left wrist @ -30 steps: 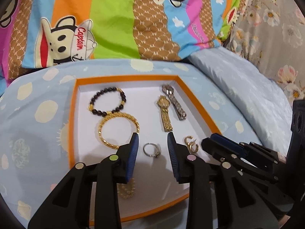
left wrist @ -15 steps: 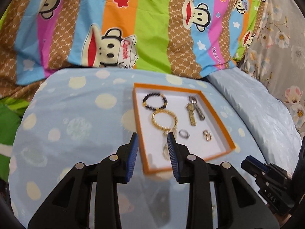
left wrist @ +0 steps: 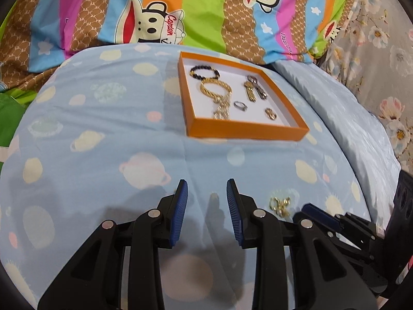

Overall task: Organize jewelry
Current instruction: 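Grasp the gold dangling earring with the right tool while the left moves toward a small hoop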

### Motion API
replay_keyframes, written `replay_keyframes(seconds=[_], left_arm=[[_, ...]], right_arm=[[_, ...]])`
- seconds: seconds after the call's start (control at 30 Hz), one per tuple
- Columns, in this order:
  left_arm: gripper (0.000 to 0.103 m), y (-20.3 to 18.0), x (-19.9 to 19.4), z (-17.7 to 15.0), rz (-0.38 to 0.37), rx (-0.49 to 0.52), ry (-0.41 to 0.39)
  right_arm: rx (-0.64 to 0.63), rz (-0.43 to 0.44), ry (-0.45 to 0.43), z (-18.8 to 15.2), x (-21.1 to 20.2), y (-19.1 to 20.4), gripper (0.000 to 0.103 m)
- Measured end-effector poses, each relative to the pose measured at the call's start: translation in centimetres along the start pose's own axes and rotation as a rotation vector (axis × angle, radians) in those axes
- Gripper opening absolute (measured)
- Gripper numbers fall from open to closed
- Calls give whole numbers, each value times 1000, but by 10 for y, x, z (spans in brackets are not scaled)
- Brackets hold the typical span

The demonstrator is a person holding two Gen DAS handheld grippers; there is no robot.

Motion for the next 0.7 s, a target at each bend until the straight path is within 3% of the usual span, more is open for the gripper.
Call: replay_keyframes(seconds=[0.33, 0.7], left_arm=[[30, -9, 1, -20, -14, 23, 33], [30, -14, 2, -20, -29, 30, 39]], right_arm=[[38, 15, -12, 11, 10, 1, 20], [98, -69, -19, 14, 9, -30, 17]])
Point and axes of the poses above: each gripper's, at about its wrist camera, not at the fingertips, and x roughly the way its jaws point, y to its left, z to its top, the point moved 1 cm from there along x, roughly the way its jaws point, and after that the axes turned 1 degree about y, right-handed, at the moved point
